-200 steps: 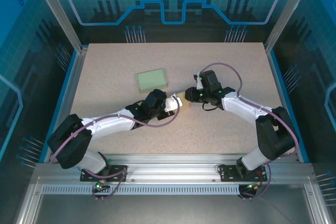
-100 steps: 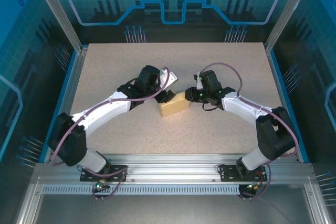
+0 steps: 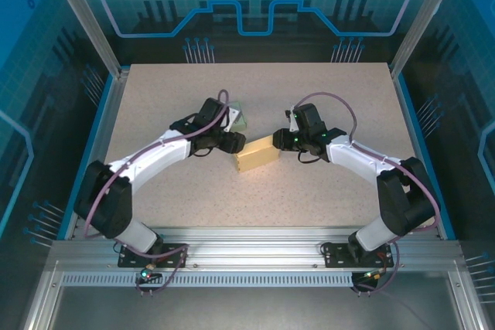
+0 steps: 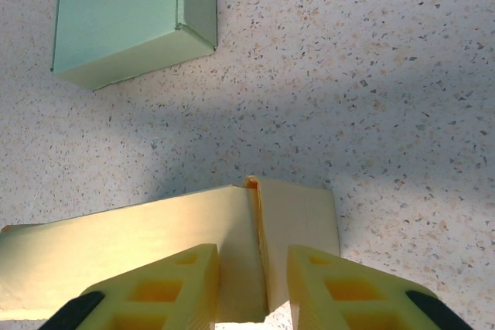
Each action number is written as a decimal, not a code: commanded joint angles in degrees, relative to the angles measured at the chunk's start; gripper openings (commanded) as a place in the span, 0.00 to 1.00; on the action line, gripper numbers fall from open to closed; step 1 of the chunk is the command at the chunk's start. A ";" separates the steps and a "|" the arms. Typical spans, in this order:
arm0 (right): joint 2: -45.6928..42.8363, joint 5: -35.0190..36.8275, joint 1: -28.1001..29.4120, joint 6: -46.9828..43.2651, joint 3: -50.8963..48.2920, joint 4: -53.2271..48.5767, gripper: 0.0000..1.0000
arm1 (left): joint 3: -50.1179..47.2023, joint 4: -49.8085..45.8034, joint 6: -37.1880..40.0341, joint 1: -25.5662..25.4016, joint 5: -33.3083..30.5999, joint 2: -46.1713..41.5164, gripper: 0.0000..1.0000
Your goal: Fold the paper box
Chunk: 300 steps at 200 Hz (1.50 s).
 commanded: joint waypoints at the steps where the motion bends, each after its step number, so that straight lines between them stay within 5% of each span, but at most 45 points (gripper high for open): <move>1: 3.75 3.95 0.57 -0.76 -1.91 -10.20 0.30 | -4.59 4.56 -11.45 0.58 2.68 -4.24 0.66; 84: 4.67 4.46 1.09 -0.91 -1.11 -10.63 0.30 | -10.30 9.92 -15.86 0.81 6.16 -4.83 0.63; 230: 4.94 5.30 1.22 -0.67 -2.69 -9.58 0.29 | -22.28 15.01 -19.61 0.82 7.97 -5.87 0.23; 285: 5.20 5.70 1.17 -0.59 -2.69 -9.49 0.28 | -25.78 15.99 -19.26 0.76 8.30 -7.59 0.22; 300: 5.34 5.67 1.12 -0.58 -2.60 -9.49 0.28 | -26.22 15.07 -18.95 0.78 7.58 -8.49 0.13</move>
